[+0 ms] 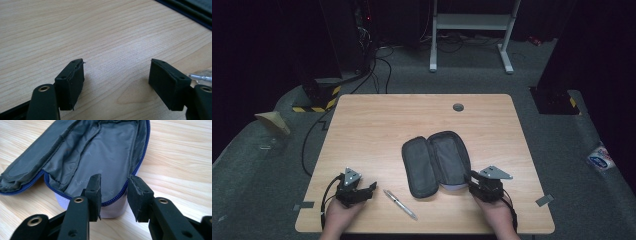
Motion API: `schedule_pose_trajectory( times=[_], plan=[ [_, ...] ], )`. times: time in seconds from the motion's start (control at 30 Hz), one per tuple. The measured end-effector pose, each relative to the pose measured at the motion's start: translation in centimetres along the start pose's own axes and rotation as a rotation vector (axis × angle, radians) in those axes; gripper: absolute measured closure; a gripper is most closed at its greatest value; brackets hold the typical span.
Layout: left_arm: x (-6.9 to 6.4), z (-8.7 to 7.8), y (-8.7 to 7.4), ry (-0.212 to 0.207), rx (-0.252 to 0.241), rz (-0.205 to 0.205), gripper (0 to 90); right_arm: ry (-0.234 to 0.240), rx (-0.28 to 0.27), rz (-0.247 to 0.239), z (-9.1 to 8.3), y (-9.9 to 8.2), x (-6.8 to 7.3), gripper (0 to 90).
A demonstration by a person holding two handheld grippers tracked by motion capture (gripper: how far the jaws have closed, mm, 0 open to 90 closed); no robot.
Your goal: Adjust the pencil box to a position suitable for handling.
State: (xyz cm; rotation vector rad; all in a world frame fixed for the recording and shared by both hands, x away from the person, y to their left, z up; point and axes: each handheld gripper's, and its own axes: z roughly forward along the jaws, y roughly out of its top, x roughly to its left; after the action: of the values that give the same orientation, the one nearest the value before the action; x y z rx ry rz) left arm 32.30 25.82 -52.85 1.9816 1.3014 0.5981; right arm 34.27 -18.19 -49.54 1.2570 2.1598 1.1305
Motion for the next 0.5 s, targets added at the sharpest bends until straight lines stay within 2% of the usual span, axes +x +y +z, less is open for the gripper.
schedule_pose_trajectory(
  times=[0.03, 0.13, 0.2, 0.27, 0.33, 0.37, 0.5],
  plan=[
    [0.0, 0.0, 0.0, 0.0, 0.0, 0.0, 28.6, 0.0, 0.0, 0.0, 0.0, 0.0, 0.0, 62.7],
    [0.0, 0.0, 0.0, -0.001, 0.0, 0.0, 28.6, 0.017, -0.002, -0.025, 1.1, 0.6, 1.4, 58.6],
    [0.0, 0.0, 0.0, -0.003, -0.001, 0.001, 31.0, 0.016, -0.001, -0.033, 1.3, 0.8, 1.7, 58.4],
    [0.0, -0.1, -0.1, -0.014, -0.007, 0.02, 33.4, 0.017, -0.004, -0.037, 1.7, 1.3, 2.2, 57.9],
    [-0.3, -0.4, 0.0, 0.0, -0.012, 0.045, 38.3, 0.019, -0.01, -0.031, 1.6, 1.6, 2.1, 57.5],
    [-0.3, -0.4, 0.0, 0.0, -0.012, 0.045, 38.5, 0.019, -0.01, -0.031, 1.6, 1.6, 2.1, 57.5],
    [-2.4, -2.2, 1.7, -0.033, -0.1, 0.047, 39.2, 0.015, -0.032, -0.021, 1.1, 1.8, 1.6, 57.1]
  ],
)
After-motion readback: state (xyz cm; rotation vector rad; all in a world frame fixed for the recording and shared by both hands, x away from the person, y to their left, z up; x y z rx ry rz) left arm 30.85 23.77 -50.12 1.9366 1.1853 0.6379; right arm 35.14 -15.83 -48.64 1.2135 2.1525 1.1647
